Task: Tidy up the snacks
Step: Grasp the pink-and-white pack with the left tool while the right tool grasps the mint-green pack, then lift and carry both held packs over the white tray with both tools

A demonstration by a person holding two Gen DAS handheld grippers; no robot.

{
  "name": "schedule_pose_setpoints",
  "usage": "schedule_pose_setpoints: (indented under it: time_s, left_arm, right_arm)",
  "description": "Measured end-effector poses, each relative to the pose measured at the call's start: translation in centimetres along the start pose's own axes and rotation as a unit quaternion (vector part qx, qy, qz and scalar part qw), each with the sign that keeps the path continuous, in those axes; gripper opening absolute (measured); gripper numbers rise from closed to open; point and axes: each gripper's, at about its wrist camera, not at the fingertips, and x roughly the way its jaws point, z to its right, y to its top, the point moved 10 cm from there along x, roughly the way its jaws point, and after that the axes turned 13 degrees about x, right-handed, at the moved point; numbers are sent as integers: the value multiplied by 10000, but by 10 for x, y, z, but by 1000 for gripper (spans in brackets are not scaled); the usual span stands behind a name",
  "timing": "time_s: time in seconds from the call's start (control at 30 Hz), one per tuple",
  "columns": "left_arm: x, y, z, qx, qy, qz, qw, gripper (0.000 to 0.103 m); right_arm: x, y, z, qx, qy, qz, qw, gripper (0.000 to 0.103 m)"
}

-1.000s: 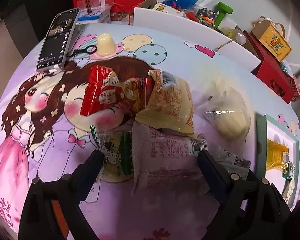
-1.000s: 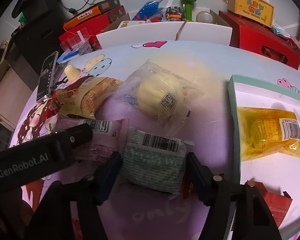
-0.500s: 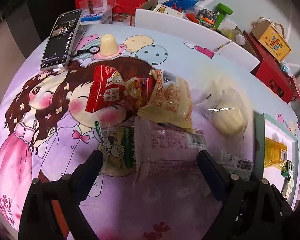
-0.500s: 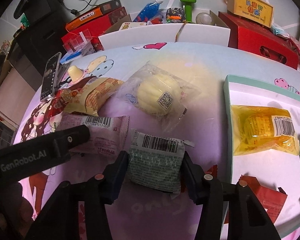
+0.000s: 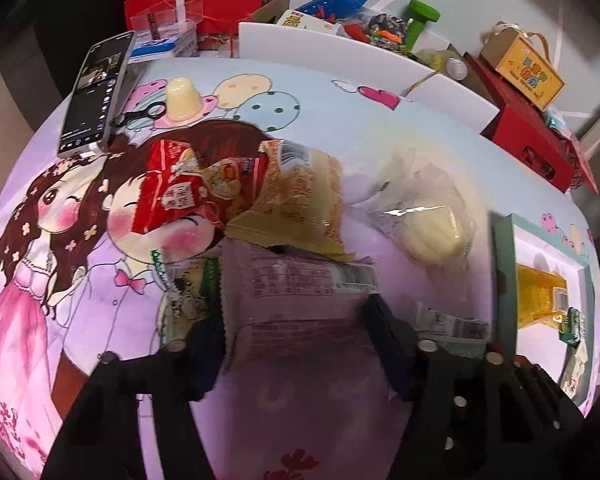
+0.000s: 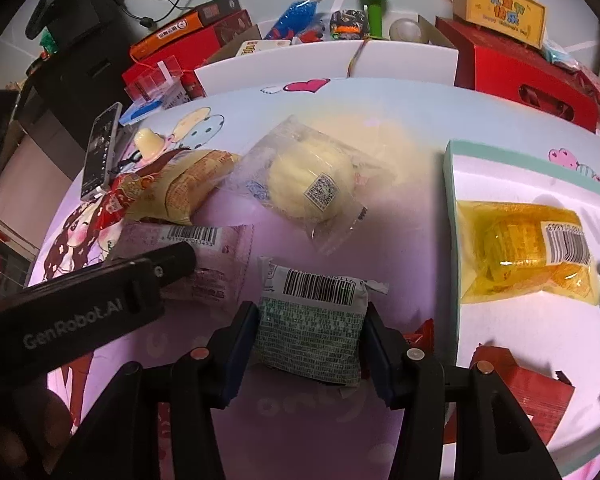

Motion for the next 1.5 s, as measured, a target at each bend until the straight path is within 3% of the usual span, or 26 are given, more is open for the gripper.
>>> schedule_pose_setpoints:
  time_s: [0.2,0.47,0.73,1.5]
  left_arm:
    - [-3,1,2,60,-20,76,10000,55]
    - [-6,3,3,48,-90,126,9999,50]
    - [-12,4,4,43,-171,191,9997,44]
    - [-42,15,25,165,-604,540,9966,30]
  right_arm:
    - [2,0,-1,-20,4,19,10000,58]
    - [9,-1,-2,-29,-7,27,10000,61]
    - [6,0,-2,-40,-24,54,10000,56]
    - [-31,15,2,106,74,451,9989,55]
